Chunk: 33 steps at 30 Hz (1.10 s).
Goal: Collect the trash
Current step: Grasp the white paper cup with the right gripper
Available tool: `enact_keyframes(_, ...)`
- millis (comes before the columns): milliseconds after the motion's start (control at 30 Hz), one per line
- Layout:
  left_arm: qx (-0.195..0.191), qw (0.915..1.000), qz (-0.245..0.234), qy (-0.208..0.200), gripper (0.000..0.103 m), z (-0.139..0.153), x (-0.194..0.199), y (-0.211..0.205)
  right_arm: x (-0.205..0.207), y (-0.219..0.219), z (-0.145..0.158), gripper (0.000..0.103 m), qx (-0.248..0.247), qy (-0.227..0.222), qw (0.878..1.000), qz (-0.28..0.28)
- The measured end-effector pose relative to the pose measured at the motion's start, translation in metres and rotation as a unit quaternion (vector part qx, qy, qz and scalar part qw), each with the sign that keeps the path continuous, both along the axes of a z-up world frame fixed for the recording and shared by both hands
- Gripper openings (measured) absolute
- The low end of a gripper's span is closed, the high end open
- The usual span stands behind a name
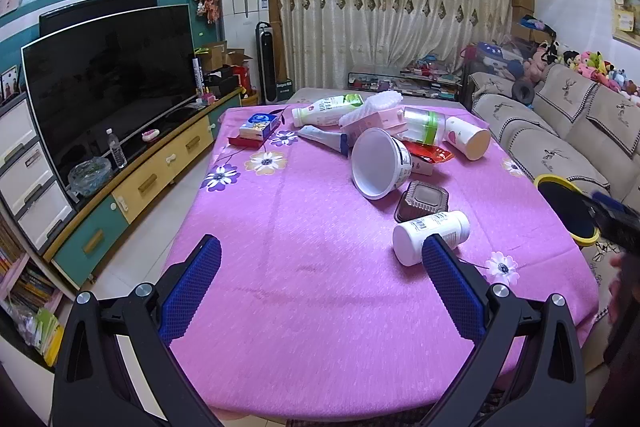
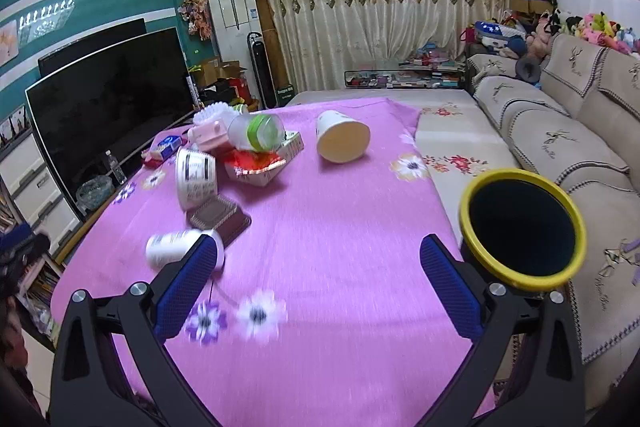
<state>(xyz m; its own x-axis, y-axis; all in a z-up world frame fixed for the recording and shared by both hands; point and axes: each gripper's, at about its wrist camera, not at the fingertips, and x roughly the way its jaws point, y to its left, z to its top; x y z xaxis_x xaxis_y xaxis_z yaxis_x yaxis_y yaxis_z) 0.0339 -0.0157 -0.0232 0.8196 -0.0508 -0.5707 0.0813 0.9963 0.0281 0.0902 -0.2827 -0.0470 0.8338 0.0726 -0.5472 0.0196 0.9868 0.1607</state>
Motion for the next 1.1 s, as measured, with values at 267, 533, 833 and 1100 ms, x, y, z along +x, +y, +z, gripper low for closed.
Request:
enact_keyframes(267, 0.006, 0.9998, -0.016, 0.007, 0.099, -0.009, 0.023, -0.01, 0.075, -0.005, 0.001, 0.078, -0.007, 0.002, 1.0, 0.001)
enact_keyframes(533, 0.009, 0.9995, -0.028, 0.014, 0.099, -0.017, 0.041, -0.019, 0.164, -0.007, -0.014, 0.048, 0.017, 0.039, 0.999, 0.017)
enact_keyframes(833, 0.008, 0.9994, -0.027, 0.021, 0.099, -0.024, 0.054, -0.019, 0.233, -0.004, -0.041, 0.039, 0.006, 0.082, 0.997, 0.011)
enact_keyframes(1100, 0.003, 0.9991, -0.029, 0.032, 0.099, -0.032, 0.062, -0.017, 0.263, 0.001, -0.05, 0.017, 0.004, 0.097, 0.995, 0.025)
